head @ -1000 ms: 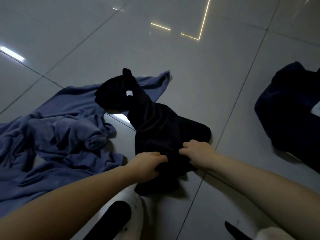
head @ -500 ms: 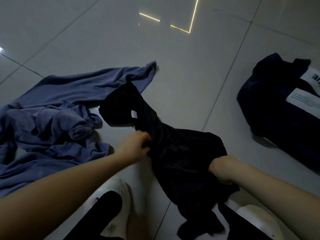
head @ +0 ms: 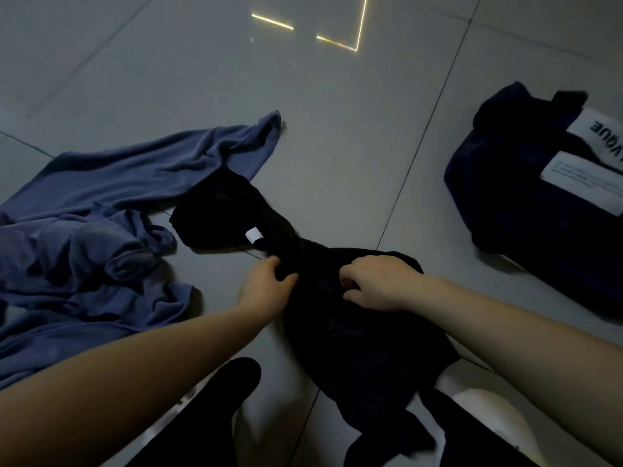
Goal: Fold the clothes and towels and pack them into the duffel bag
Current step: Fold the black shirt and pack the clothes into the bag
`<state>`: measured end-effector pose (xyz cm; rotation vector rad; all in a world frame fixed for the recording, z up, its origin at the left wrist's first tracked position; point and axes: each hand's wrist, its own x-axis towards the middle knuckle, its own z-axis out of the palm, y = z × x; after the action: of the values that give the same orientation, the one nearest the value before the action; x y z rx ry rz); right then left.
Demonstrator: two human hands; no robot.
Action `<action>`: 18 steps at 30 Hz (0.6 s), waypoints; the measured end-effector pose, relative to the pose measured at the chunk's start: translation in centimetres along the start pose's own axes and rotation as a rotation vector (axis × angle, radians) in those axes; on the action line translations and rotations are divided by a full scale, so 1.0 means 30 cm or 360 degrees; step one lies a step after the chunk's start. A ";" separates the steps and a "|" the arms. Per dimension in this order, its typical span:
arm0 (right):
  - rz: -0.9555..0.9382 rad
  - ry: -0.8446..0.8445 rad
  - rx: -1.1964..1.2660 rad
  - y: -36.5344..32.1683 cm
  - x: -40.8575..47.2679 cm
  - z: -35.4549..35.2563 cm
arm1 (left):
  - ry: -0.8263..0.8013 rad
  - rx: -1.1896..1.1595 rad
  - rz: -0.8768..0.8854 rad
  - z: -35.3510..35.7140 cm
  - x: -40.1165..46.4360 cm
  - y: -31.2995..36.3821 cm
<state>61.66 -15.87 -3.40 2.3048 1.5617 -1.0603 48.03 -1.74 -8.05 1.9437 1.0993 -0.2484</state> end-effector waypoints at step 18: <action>0.0064 0.0942 -0.0164 -0.360 -0.859 -0.768 | 0.0235 0.0033 0.1189 -0.683 -0.725 0.691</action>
<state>57.76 -18.96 32.47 2.7072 1.6815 -0.2750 46.60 -4.10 28.21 2.2695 0.3928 0.2959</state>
